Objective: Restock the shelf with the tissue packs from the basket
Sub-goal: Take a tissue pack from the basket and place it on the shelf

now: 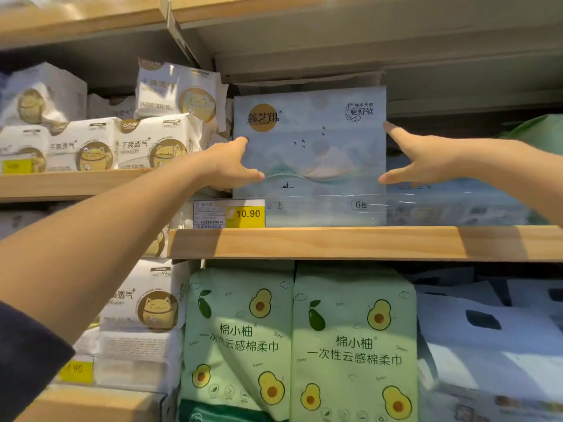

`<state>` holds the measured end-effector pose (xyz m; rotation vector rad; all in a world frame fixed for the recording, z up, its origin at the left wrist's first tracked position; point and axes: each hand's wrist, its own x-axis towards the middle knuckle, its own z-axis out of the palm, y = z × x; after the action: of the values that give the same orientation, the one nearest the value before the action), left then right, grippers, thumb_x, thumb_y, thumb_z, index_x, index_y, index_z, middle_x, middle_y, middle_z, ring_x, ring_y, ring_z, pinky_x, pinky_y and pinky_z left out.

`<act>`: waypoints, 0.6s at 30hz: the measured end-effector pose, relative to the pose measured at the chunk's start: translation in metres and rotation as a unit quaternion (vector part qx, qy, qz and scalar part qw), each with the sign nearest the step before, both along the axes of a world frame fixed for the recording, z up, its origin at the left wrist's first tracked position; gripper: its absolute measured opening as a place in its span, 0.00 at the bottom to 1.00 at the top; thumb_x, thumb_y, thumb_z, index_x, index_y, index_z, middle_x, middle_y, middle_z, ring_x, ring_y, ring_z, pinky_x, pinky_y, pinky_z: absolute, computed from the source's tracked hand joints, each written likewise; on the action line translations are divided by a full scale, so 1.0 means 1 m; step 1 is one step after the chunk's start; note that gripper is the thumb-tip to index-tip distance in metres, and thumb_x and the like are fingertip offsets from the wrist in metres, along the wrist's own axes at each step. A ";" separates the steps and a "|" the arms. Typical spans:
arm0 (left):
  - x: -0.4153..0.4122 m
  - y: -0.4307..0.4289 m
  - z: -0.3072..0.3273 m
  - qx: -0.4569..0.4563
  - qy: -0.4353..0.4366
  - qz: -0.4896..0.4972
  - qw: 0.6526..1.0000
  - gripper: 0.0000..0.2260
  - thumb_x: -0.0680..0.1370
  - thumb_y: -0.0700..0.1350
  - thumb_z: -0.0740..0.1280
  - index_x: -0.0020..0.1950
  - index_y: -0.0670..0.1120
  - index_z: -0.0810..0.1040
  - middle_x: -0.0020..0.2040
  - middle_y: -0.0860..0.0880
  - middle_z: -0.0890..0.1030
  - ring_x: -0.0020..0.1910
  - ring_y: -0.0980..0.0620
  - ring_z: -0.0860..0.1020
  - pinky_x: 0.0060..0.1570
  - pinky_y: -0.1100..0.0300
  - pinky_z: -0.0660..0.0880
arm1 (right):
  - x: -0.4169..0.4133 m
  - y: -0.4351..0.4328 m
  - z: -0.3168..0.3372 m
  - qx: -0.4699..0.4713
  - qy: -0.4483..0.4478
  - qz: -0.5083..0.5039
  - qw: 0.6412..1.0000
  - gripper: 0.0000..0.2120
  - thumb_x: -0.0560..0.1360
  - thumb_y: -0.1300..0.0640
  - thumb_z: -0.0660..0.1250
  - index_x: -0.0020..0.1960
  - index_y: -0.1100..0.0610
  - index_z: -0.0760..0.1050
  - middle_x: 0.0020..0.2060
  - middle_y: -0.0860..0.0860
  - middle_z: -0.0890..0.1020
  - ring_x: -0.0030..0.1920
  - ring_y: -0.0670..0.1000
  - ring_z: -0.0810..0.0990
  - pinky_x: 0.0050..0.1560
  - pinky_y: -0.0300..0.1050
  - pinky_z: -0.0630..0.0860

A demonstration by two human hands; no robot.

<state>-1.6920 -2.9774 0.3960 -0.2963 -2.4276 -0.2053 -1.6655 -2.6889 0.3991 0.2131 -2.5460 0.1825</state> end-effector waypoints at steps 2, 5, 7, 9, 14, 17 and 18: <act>0.013 0.000 -0.005 0.008 0.016 -0.013 1.000 0.32 0.77 0.54 0.61 0.76 0.43 0.52 0.76 0.43 0.58 0.74 0.44 0.59 0.69 0.51 0.60 | 0.010 0.002 -0.004 -0.011 0.006 0.012 1.000 0.42 0.73 0.47 0.65 0.75 0.52 0.40 0.72 0.59 0.63 0.65 0.61 0.71 0.66 0.54 0.67; 0.037 0.002 -0.016 0.009 0.043 -0.028 0.999 0.27 0.79 0.51 0.60 0.74 0.43 0.58 0.73 0.42 0.64 0.71 0.44 0.64 0.67 0.52 0.62 | 0.027 0.005 -0.012 -0.032 0.018 0.031 0.999 0.36 0.74 0.48 0.64 0.74 0.56 0.48 0.70 0.61 0.65 0.67 0.61 0.68 0.67 0.54 0.65; 0.053 0.004 -0.025 0.009 0.052 -0.030 0.998 0.25 0.79 0.51 0.60 0.73 0.43 0.60 0.69 0.40 0.69 0.66 0.43 0.69 0.63 0.51 0.66 | 0.038 0.009 -0.019 -0.043 0.030 0.039 0.998 0.34 0.75 0.47 0.62 0.74 0.57 0.51 0.72 0.59 0.63 0.70 0.60 0.64 0.67 0.51 0.63; 0.068 0.006 -0.034 0.008 0.057 -0.028 0.998 0.24 0.78 0.51 0.60 0.72 0.44 0.62 0.67 0.40 0.71 0.65 0.43 0.70 0.61 0.51 0.68 | 0.049 0.012 -0.026 -0.051 0.037 0.049 0.997 0.32 0.75 0.46 0.61 0.73 0.57 0.53 0.71 0.59 0.64 0.70 0.59 0.64 0.66 0.50 0.63; 0.109 0.011 -0.059 0.027 0.058 -0.025 0.998 0.24 0.78 0.51 0.61 0.72 0.43 0.63 0.70 0.42 0.69 0.68 0.44 0.67 0.65 0.49 0.65 | 0.079 0.019 -0.051 -0.036 0.065 0.073 0.995 0.30 0.76 0.46 0.61 0.72 0.58 0.57 0.70 0.60 0.66 0.68 0.60 0.66 0.64 0.51 0.64; 0.135 0.013 -0.073 0.035 0.051 -0.028 0.998 0.23 0.78 0.51 0.60 0.71 0.43 0.64 0.70 0.42 0.68 0.69 0.45 0.66 0.65 0.51 0.63 | 0.101 0.022 -0.065 -0.032 0.062 0.075 0.995 0.29 0.76 0.46 0.61 0.71 0.58 0.58 0.70 0.60 0.66 0.68 0.59 0.65 0.64 0.52 0.64; 0.144 0.012 -0.076 0.039 0.050 -0.033 0.997 0.23 0.78 0.51 0.60 0.71 0.43 0.64 0.70 0.43 0.68 0.69 0.45 0.66 0.64 0.52 0.63 | 0.109 0.023 -0.069 -0.032 0.057 0.074 0.995 0.29 0.76 0.46 0.61 0.71 0.58 0.58 0.69 0.59 0.66 0.69 0.59 0.64 0.64 0.53 0.64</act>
<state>-1.5484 -2.9656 0.3196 -0.3446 -2.3072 -0.3077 -1.5570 -2.6657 0.3298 0.3766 -2.4082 0.3001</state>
